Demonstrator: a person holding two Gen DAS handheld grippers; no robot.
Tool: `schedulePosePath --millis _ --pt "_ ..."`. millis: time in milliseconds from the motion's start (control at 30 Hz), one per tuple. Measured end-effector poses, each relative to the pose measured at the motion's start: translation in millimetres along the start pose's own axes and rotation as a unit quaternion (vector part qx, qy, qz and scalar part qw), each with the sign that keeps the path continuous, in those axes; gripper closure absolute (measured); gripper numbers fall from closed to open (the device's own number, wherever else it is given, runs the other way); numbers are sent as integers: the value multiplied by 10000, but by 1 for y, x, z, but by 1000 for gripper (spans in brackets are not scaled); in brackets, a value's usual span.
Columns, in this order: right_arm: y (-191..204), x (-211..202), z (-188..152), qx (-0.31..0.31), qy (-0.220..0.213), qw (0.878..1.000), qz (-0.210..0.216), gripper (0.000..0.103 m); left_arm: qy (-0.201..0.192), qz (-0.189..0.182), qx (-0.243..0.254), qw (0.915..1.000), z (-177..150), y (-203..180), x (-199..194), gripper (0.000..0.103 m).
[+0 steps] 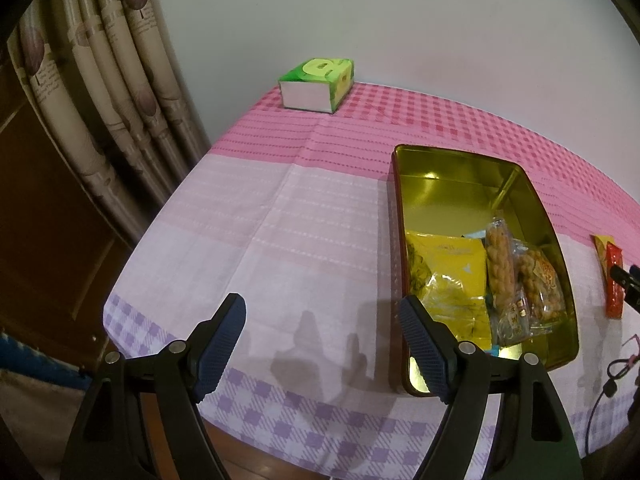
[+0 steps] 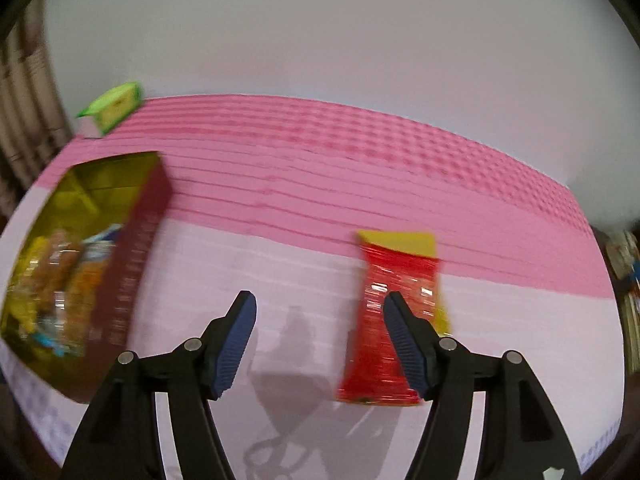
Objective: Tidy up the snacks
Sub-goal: 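Move the right gripper to the red wrapped cake and grasp it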
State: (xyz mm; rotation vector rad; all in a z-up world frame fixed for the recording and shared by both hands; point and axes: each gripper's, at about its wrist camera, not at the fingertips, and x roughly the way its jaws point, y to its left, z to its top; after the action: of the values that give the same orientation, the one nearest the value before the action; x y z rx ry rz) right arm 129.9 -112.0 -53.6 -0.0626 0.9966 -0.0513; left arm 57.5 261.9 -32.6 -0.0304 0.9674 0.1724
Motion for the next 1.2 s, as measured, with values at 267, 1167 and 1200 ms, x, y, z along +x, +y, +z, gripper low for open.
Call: schedulePosePath --millis 267,1167,1200 --pt "-33 24 -12 383 210 9990 -110 37 8 91 32 10000 1 -2 0 24" --pt "-45 30 -27 401 172 9989 182 63 -22 240 237 9994 -7 -31 -1 24" --pt "-46 29 -28 404 160 9988 209 63 -60 230 270 9994 -7 -36 -4 24"
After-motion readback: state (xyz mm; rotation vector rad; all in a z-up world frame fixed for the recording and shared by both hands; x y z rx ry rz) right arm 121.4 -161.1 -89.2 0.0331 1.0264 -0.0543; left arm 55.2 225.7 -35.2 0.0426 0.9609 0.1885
